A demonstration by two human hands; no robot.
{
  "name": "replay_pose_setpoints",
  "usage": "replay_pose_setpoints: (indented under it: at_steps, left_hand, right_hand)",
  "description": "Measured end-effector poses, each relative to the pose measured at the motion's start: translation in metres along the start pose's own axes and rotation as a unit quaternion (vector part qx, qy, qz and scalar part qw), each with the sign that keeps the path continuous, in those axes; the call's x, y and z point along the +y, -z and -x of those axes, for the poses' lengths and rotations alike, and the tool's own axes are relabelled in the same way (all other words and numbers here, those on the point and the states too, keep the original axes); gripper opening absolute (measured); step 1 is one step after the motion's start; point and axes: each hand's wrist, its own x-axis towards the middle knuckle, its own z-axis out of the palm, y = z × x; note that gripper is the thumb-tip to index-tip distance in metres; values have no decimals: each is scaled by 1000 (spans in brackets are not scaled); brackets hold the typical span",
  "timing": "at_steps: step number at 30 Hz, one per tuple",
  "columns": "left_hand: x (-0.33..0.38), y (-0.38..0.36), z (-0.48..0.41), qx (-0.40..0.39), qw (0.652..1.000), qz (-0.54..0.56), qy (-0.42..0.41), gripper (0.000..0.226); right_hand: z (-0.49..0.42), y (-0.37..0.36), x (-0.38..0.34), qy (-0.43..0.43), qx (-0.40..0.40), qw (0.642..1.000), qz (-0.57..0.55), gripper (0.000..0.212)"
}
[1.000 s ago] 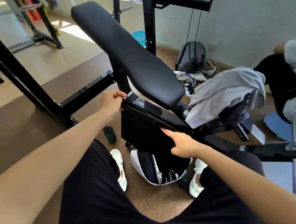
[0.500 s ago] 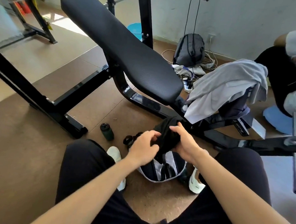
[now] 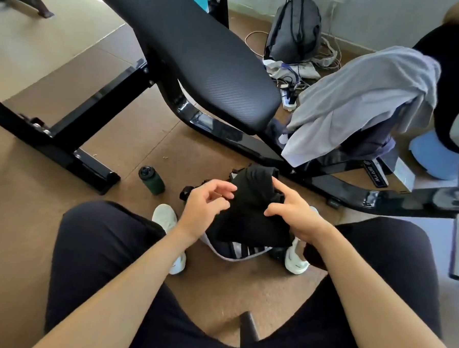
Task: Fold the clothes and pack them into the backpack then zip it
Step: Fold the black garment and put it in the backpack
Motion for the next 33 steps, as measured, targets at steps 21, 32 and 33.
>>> replay_pose_setpoints:
  at_steps: [21,32,33]
  left_hand:
    - [-18,35,-21,-162,951,180,192,101]
    - [-21,13,-23,43,984,38,166,76]
    - [-21,10,-23,69,984,12,164,75]
  right_hand:
    - [10,28,-10,20,87,993,-74,74]
    - [3,21,0,18,73,992,-103,79]
    - [3,19,0,19,74,992,-105,79]
